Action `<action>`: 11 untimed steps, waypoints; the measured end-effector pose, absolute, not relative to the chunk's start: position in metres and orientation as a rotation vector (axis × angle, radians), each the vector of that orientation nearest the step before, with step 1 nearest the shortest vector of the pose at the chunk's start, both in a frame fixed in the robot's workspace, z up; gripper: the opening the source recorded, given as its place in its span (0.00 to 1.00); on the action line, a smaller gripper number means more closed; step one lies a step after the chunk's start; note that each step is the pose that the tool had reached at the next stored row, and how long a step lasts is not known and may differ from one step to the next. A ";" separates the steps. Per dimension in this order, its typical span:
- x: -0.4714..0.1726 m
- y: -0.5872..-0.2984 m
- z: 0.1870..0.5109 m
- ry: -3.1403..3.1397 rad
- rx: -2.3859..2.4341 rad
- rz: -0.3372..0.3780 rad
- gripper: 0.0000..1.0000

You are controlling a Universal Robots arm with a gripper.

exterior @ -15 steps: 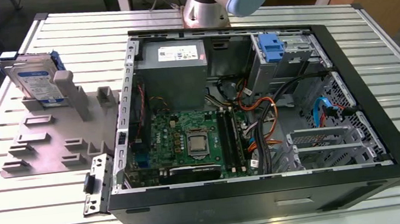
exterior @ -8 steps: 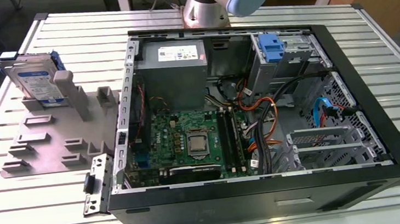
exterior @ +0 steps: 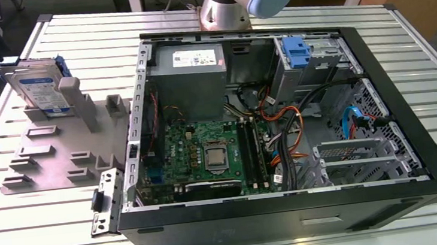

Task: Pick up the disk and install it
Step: 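Pick up the disk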

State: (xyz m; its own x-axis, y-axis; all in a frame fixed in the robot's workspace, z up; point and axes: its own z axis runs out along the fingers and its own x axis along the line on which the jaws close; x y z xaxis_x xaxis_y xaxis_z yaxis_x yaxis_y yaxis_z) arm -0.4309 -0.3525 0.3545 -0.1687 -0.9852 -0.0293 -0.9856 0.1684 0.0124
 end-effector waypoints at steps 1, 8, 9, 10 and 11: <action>-0.431 -0.353 0.354 2.385 -2.013 0.054 0.29; -0.433 -0.353 0.349 2.306 -2.070 0.095 0.42; -0.433 -0.353 0.348 2.294 -2.082 0.098 0.42; -0.433 -0.352 0.347 2.283 -2.094 0.100 0.42; -0.433 -0.353 0.347 2.275 -2.102 0.100 0.43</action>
State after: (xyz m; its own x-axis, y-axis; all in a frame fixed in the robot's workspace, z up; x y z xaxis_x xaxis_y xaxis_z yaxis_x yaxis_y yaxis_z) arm -0.4330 -0.3525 0.3465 -0.0797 -0.9940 -0.0749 -0.9967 0.0785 0.0185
